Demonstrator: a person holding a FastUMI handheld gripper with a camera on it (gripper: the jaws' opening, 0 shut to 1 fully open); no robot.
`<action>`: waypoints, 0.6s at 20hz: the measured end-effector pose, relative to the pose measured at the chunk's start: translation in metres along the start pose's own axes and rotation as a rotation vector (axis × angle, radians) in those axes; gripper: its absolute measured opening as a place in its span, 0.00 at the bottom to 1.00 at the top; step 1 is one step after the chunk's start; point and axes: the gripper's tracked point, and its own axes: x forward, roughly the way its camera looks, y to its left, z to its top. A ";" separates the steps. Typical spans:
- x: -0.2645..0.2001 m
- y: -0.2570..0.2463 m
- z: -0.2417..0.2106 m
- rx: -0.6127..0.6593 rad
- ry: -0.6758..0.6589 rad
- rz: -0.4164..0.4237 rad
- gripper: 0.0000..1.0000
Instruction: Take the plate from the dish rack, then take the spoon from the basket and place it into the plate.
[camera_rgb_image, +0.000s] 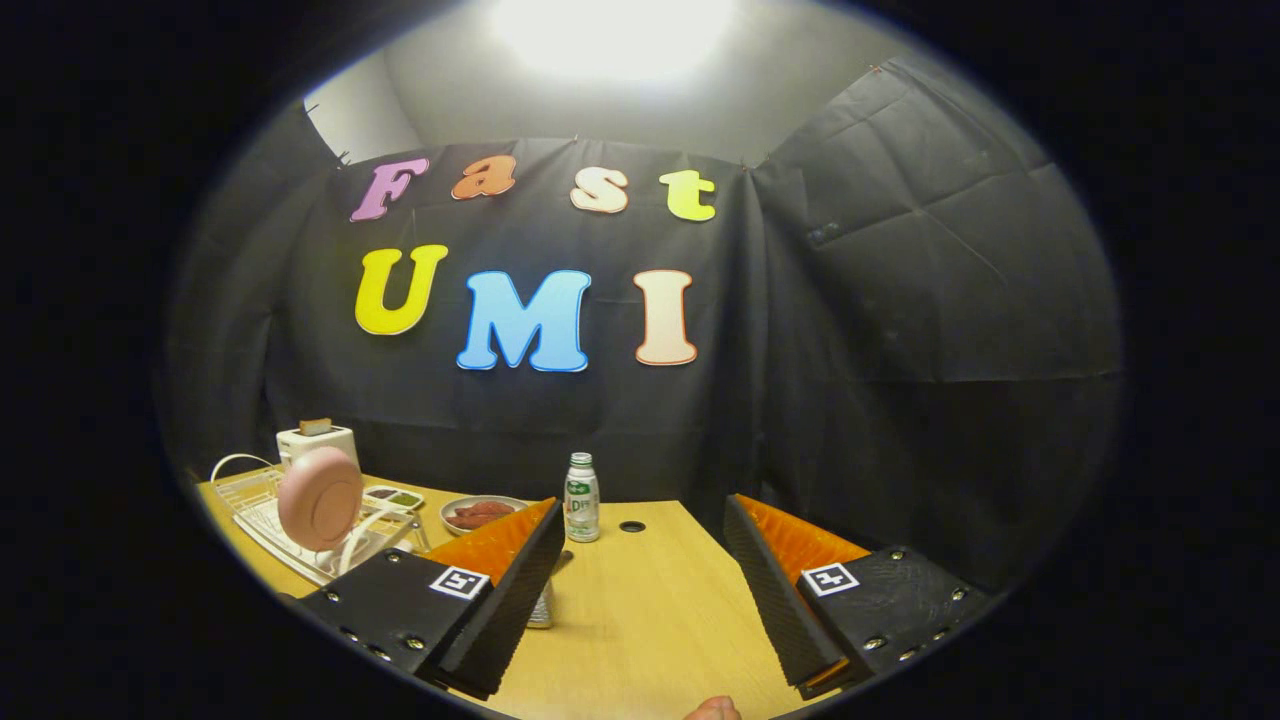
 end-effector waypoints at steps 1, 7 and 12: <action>-0.002 0.012 0.005 -0.002 -0.002 0.015 0.98; 0.000 0.094 0.041 -0.003 -0.034 0.128 0.98; 0.010 0.155 0.061 -0.004 -0.063 0.216 0.98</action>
